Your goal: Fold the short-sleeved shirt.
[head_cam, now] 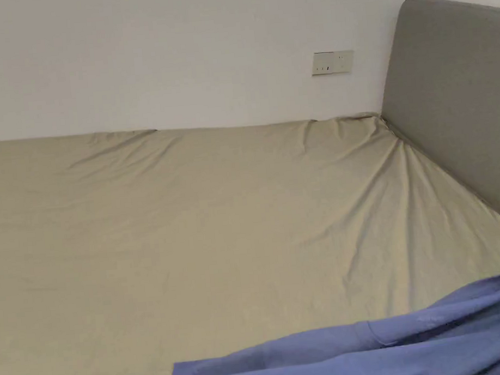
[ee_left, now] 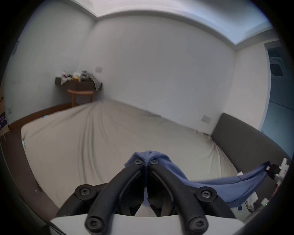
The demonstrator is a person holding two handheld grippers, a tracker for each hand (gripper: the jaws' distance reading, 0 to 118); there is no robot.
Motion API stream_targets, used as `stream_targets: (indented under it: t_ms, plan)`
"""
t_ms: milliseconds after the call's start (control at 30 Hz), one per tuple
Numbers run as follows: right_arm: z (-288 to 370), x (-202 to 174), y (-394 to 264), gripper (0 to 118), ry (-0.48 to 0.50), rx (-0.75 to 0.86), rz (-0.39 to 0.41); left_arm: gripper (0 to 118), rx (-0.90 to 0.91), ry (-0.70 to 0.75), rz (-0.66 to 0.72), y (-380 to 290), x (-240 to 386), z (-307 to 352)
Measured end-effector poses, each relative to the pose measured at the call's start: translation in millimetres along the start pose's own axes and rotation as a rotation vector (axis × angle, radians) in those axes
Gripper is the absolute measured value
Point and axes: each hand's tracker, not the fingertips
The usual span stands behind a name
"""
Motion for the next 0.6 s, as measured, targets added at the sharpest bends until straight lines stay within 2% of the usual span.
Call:
stream_targets:
  t_ms: [100,167,200,333,400,500,600]
  plan:
    - [30,-5,12,2,-0.005,0.042,-0.061,0,0.087,0.032,-0.028,20,-3,14]
    - [47,-8,18,2,0.025,0.082,-0.119,0,0.108,-0.005,0.021,30,-5,21]
    - [48,9,18,2,0.036,0.089,-0.128,0,0.12,-0.005,0.032,34,-4,24]
    - [34,-7,24,2,0.001,0.119,0.002,0,0.124,0.02,-0.076,39,10,5]
    - [11,-7,22,2,0.032,0.097,-0.026,0,0.093,-0.007,-0.045,41,13,-16]
    - [-45,-16,19,2,0.047,0.059,0.017,0,0.079,-0.016,-0.036,43,24,-64]
    - [-99,-28,26,2,0.068,0.061,0.016,0,0.073,-0.027,-0.025,49,35,-115]
